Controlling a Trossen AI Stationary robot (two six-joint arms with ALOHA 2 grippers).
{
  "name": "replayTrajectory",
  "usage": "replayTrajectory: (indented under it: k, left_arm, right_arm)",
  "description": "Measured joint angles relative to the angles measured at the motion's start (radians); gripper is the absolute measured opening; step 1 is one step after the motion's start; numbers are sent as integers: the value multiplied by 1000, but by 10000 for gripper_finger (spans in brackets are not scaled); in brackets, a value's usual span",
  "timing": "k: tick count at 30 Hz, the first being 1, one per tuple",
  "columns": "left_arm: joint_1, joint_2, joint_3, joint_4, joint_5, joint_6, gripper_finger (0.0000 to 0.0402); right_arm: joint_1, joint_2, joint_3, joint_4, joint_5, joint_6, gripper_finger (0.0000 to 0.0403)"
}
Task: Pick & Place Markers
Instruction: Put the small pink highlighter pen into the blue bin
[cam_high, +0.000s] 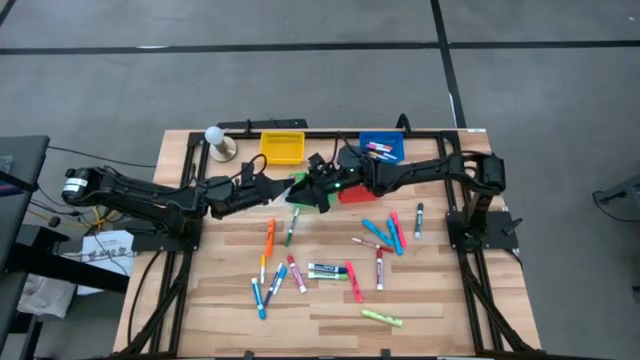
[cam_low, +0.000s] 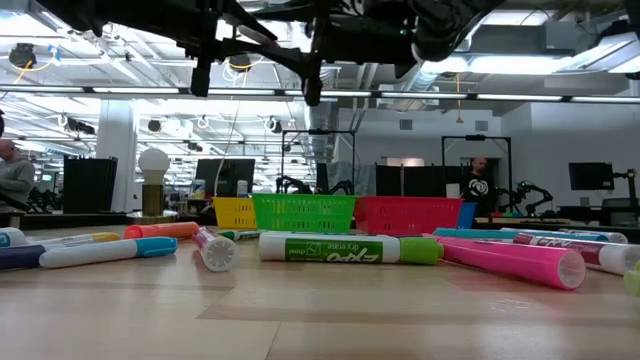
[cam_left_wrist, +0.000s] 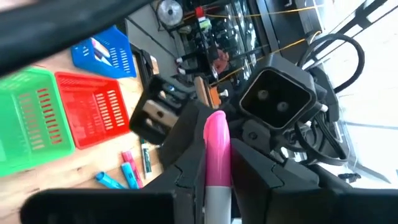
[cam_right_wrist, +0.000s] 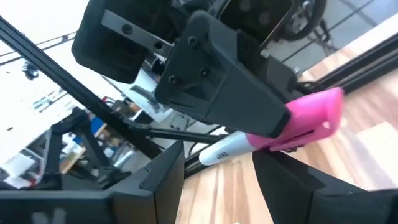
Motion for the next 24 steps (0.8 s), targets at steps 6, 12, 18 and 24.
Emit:
replayTrajectory:
  k: [6,12,18,24]
  left_arm:
    - [0,-2,0,15,-4,0,67]
    - [0,-3,1,17,-25,1,67]
    - [0,-3,1,17,-46,2,67]
    - [0,-3,1,16,-53,5,67]
  right_arm:
    - [-13,20,39,-10,-28,19,176]
    - [-13,20,41,-13,12,20,156]
    - [-4,20,42,-14,77,29,136]
    - [-3,20,42,-13,116,54,121]
